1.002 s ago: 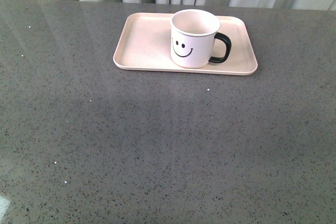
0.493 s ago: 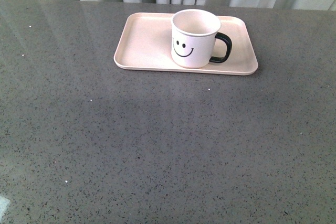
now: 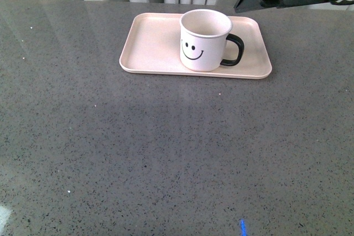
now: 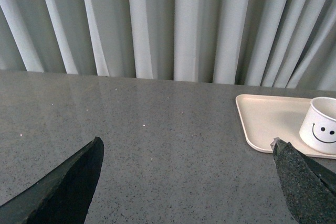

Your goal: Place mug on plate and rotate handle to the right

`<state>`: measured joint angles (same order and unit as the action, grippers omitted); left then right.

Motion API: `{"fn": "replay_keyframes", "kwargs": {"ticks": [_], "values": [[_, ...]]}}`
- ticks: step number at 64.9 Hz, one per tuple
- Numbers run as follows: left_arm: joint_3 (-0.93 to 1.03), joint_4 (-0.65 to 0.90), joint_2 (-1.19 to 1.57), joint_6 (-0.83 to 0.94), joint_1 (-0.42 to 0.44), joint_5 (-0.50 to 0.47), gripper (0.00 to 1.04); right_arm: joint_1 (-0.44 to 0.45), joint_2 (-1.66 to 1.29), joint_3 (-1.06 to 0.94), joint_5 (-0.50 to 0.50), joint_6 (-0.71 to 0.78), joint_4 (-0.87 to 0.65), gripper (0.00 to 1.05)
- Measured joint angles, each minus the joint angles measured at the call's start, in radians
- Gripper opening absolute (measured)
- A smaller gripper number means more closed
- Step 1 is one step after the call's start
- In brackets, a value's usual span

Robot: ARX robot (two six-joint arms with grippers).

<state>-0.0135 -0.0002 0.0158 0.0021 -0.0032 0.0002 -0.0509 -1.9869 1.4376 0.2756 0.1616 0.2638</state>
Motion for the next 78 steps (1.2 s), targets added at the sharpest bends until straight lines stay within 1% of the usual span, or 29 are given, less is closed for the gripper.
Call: {"fn": "replay_keyframes", "kwargs": {"ticks": [17, 23, 37, 51, 78], "values": [[0.000, 0.000, 0.000, 0.000, 0.000, 0.000, 0.96, -0.035, -0.148, 0.226, -0.040, -0.079, 0.103, 0.96], [0.000, 0.000, 0.000, 0.000, 0.000, 0.000, 0.96, -0.044, -0.179, 0.268, -0.050, -0.097, 0.125, 0.96], [0.000, 0.000, 0.000, 0.000, 0.000, 0.000, 0.96, -0.065, -0.214, 0.275, -0.069, -0.118, 0.136, 0.96], [0.000, 0.000, 0.000, 0.000, 0.000, 0.000, 0.96, -0.066, -0.263, 0.311, -0.089, -0.121, 0.153, 0.96], [0.000, 0.000, 0.000, 0.000, 0.000, 0.000, 0.96, -0.069, -0.285, 0.377, -0.089, -0.126, 0.187, 0.95]]}}
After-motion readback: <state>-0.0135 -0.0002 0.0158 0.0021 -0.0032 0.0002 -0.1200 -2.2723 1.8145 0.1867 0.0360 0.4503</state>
